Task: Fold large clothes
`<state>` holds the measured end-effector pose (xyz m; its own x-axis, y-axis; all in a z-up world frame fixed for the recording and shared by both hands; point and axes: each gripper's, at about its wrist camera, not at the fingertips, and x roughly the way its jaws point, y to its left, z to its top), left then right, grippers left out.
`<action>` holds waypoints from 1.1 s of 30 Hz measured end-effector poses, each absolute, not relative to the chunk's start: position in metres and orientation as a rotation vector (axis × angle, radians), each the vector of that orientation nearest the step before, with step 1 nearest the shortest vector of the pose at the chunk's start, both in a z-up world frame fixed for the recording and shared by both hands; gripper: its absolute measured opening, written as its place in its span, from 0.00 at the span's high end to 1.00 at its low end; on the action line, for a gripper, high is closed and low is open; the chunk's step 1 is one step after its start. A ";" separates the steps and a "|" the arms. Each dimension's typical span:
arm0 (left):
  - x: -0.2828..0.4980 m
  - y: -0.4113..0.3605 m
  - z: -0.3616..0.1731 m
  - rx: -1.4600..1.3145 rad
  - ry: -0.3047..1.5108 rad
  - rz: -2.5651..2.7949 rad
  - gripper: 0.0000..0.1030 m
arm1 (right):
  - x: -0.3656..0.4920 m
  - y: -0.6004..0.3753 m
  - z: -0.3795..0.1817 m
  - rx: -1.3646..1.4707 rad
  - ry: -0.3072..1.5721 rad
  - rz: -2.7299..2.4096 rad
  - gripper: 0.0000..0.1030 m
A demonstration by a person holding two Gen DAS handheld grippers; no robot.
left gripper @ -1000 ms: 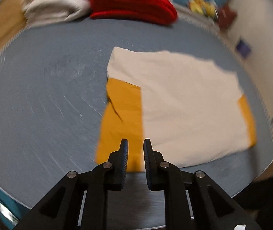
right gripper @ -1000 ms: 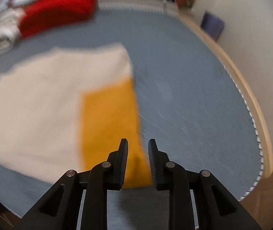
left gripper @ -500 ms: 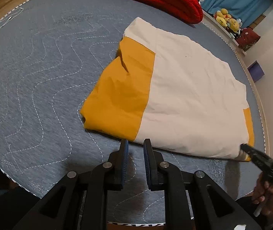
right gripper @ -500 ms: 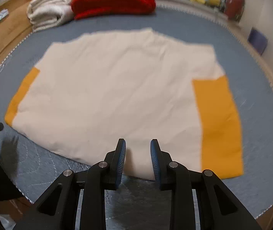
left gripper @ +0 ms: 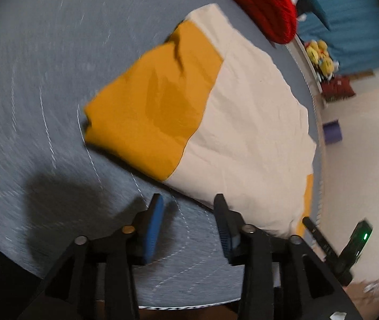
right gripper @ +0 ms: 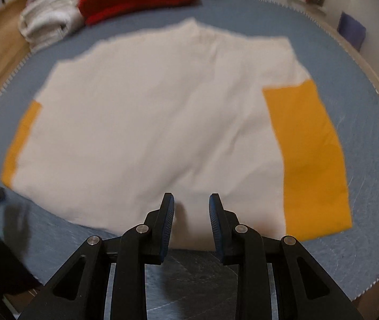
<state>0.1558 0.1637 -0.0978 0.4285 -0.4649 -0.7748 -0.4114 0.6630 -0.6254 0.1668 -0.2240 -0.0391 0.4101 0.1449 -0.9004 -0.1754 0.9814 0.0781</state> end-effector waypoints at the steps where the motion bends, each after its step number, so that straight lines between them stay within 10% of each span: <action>1: 0.157 0.165 -0.103 -0.930 1.178 -0.036 0.62 | 0.167 -0.225 -0.037 -0.027 1.123 0.212 0.72; 26: 0.182 0.172 -0.141 -1.192 0.855 0.104 0.52 | 0.163 -0.192 -0.033 -0.062 1.094 0.379 0.72; 31: 0.195 0.175 -0.143 -1.191 0.814 0.112 0.55 | 0.165 -0.193 -0.034 -0.050 1.096 0.383 0.72; 33: 0.200 0.174 -0.142 -1.183 0.833 0.113 0.72 | 0.166 -0.193 -0.034 -0.046 1.097 0.384 0.72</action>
<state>0.1996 0.1742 -0.1424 0.7046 -0.3351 -0.6255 -0.4892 0.4091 -0.7703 0.1660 -0.1934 -0.0345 0.3969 0.2806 -0.8739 -0.3255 0.9333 0.1518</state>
